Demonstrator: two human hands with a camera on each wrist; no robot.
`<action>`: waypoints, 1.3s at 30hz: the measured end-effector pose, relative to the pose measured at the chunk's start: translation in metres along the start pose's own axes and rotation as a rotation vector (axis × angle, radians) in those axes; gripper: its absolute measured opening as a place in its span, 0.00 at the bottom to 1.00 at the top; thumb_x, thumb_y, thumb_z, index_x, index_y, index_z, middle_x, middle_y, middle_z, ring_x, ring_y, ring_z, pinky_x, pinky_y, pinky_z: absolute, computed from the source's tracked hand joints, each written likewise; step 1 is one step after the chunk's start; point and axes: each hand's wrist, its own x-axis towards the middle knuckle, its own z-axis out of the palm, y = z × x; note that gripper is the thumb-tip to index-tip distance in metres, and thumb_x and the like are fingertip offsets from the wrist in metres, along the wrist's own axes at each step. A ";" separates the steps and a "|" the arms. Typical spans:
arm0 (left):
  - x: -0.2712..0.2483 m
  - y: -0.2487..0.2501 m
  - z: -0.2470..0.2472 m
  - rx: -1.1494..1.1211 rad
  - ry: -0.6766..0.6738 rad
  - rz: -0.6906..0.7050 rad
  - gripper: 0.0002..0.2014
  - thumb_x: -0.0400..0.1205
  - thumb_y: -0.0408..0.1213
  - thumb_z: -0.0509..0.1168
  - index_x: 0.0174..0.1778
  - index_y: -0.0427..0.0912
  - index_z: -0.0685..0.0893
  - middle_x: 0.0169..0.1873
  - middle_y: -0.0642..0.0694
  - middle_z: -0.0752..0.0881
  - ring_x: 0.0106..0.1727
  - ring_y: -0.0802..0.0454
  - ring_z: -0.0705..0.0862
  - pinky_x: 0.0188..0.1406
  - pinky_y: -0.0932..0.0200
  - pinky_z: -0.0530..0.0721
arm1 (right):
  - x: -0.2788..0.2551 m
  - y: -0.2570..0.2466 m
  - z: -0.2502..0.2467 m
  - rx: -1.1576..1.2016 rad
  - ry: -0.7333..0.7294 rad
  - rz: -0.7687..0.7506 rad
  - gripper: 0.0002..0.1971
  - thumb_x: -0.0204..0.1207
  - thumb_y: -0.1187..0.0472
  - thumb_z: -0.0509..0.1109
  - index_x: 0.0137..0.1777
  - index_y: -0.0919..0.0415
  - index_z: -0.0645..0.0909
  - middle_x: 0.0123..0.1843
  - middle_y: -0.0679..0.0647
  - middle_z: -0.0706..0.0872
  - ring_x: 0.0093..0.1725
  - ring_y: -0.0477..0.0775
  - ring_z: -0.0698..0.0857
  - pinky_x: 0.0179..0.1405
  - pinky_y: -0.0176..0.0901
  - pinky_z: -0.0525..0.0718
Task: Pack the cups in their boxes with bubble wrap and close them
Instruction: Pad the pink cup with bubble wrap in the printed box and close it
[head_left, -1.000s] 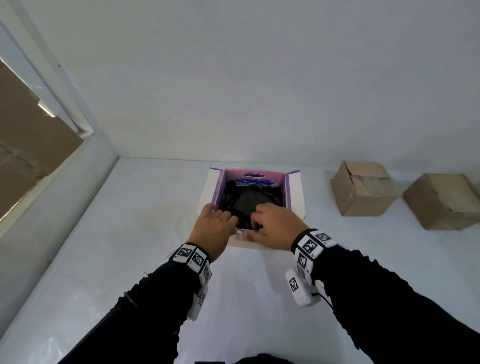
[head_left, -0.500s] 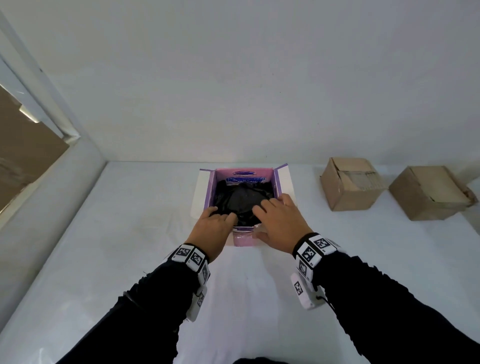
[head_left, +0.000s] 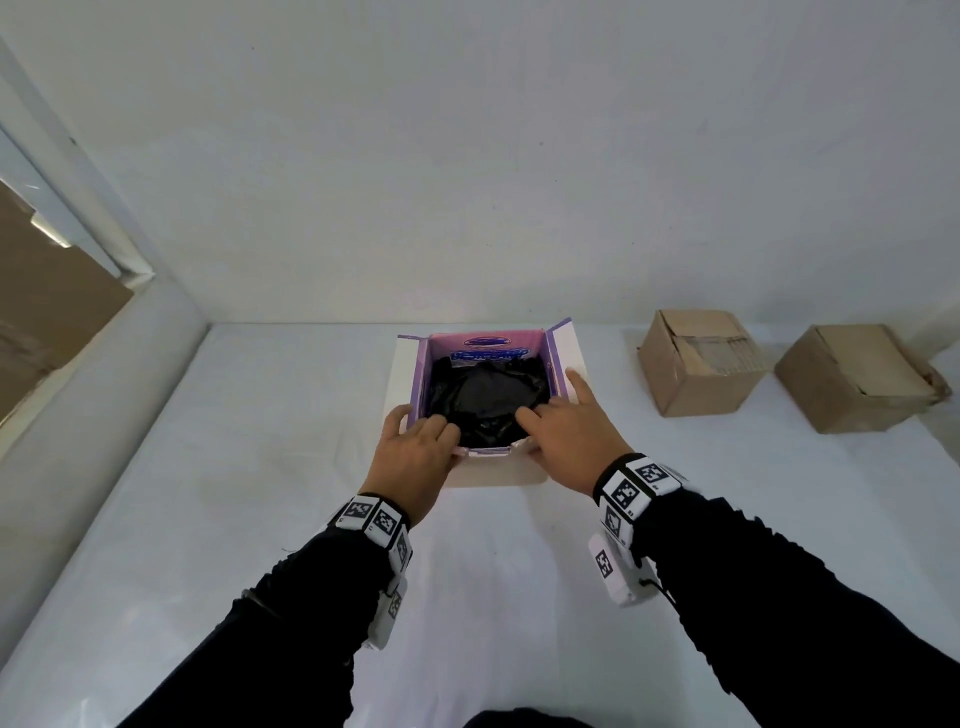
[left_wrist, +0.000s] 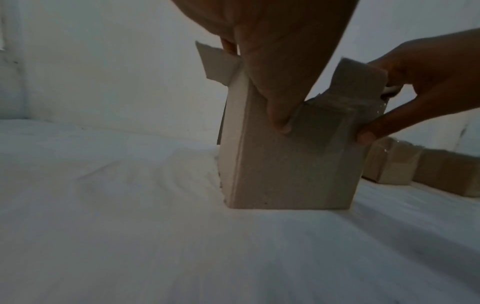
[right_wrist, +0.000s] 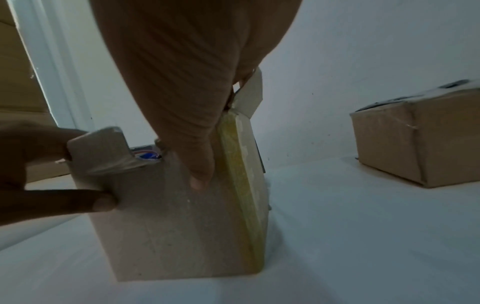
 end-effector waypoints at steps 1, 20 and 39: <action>-0.003 0.000 0.002 0.030 -0.006 0.005 0.07 0.74 0.38 0.71 0.39 0.47 0.78 0.31 0.52 0.79 0.33 0.48 0.81 0.67 0.46 0.68 | -0.003 0.001 0.003 -0.025 -0.003 -0.002 0.11 0.70 0.54 0.71 0.51 0.55 0.79 0.35 0.51 0.86 0.44 0.59 0.84 0.78 0.68 0.58; 0.021 -0.014 -0.009 0.105 -0.061 -0.087 0.24 0.68 0.62 0.70 0.51 0.47 0.84 0.44 0.50 0.89 0.67 0.43 0.76 0.76 0.34 0.50 | 0.023 0.011 -0.015 0.045 -0.155 0.028 0.26 0.73 0.47 0.67 0.67 0.57 0.68 0.50 0.53 0.85 0.55 0.59 0.84 0.80 0.66 0.45; 0.020 -0.018 -0.015 -0.310 0.062 -0.536 0.46 0.63 0.81 0.53 0.73 0.56 0.70 0.79 0.46 0.61 0.71 0.43 0.72 0.65 0.42 0.71 | 0.049 0.027 -0.027 0.429 0.209 0.176 0.15 0.72 0.38 0.68 0.52 0.45 0.78 0.52 0.44 0.82 0.56 0.51 0.77 0.61 0.52 0.70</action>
